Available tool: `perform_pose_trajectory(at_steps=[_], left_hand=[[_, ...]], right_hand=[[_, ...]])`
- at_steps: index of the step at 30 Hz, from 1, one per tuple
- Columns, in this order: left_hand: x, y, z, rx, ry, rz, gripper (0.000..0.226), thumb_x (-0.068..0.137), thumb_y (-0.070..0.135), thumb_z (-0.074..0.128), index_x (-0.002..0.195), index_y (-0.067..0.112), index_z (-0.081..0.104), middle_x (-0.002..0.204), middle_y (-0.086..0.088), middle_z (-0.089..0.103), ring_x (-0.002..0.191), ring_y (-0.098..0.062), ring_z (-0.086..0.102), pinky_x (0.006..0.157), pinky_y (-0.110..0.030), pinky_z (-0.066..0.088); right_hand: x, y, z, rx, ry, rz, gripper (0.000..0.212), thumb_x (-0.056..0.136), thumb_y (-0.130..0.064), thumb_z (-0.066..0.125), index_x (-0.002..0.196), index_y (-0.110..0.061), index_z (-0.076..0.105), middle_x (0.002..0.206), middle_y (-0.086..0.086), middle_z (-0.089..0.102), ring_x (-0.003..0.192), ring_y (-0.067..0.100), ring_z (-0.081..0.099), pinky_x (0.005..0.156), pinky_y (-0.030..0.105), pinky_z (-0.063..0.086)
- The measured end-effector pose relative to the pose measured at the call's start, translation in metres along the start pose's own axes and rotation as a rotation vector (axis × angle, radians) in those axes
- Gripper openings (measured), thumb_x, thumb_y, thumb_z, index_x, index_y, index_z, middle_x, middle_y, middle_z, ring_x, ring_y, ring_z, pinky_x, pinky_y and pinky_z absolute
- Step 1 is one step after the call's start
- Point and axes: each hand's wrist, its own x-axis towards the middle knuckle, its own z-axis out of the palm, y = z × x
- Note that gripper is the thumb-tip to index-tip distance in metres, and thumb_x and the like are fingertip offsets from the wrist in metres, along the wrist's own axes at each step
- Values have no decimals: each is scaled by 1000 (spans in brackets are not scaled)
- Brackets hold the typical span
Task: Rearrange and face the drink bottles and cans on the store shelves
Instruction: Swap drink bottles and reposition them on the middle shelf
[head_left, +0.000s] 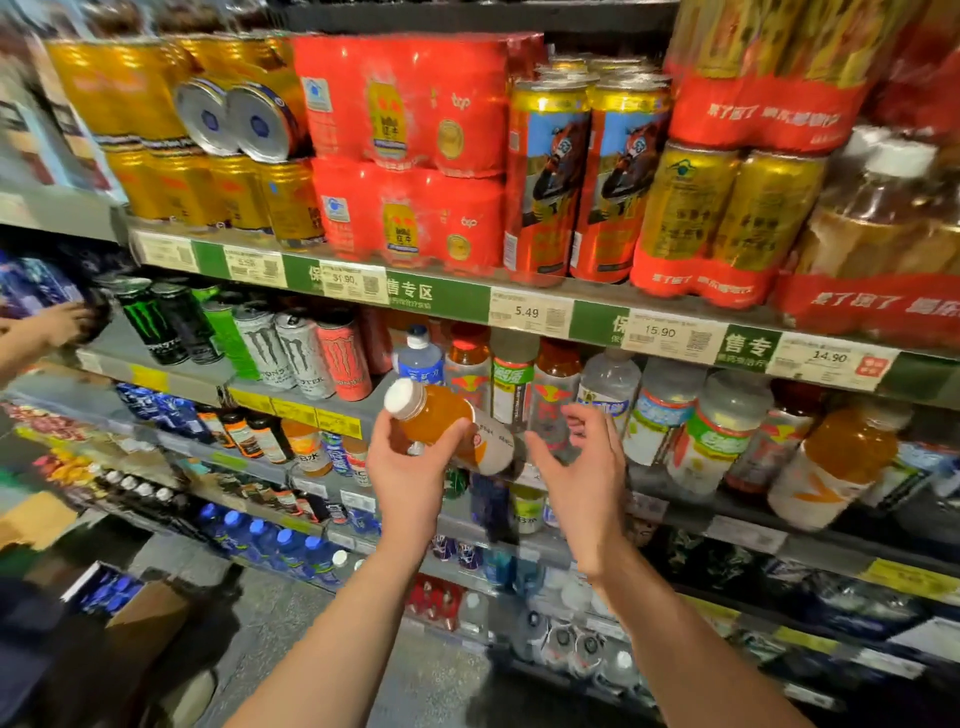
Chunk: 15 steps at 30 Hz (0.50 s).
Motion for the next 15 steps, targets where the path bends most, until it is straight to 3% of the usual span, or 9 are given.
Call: perform_pose_trajectory(at_steps=[2, 5, 7, 9, 13, 15], left_hand=[[23, 3, -22, -23, 33, -11, 50, 71, 18, 90, 108, 35, 61, 100, 10, 71, 86, 2, 69, 79, -16, 53], [58, 8, -52, -6, 44, -56, 53, 76, 13, 87, 95, 41, 47, 94, 23, 54, 73, 27, 55, 72, -3, 40], [85, 4, -70, 16, 27, -56, 49, 74, 14, 88, 101, 34, 52, 98, 15, 60, 78, 20, 58, 69, -1, 41], [111, -1, -84, 54, -7, -66, 57, 72, 17, 90, 118, 19, 57, 109, 1, 66, 84, 8, 62, 71, -2, 45], [146, -7, -103, 40, -96, -58, 62, 72, 16, 90, 123, 18, 56, 114, -4, 69, 83, 8, 64, 74, -3, 48], [157, -7, -108, -2, -156, -54, 69, 75, 12, 88, 135, 10, 52, 124, -6, 66, 81, 14, 63, 73, -1, 46]], right_hand=[[0, -7, 27, 1, -17, -11, 38, 80, -20, 84, 111, -18, 61, 105, -6, 54, 90, -3, 56, 80, 26, 54], [2, -16, 72, -62, -43, -47, 40, 77, -21, 85, 109, -14, 62, 102, -5, 54, 94, 17, 59, 85, 39, 54], [6, -25, 103, -87, -62, -15, 43, 77, -25, 85, 111, -12, 62, 103, -3, 58, 98, 24, 62, 86, 45, 54], [9, -35, 135, -97, -83, 74, 49, 77, -31, 83, 117, -13, 61, 110, 3, 64, 102, 24, 63, 89, 44, 53], [10, -46, 190, -193, -11, 70, 51, 79, -28, 79, 121, -8, 60, 118, 11, 65, 109, 27, 59, 92, 33, 45], [9, -51, 210, -150, 6, 119, 44, 80, -23, 78, 118, -8, 62, 112, 6, 68, 104, 17, 62, 89, 32, 46]])
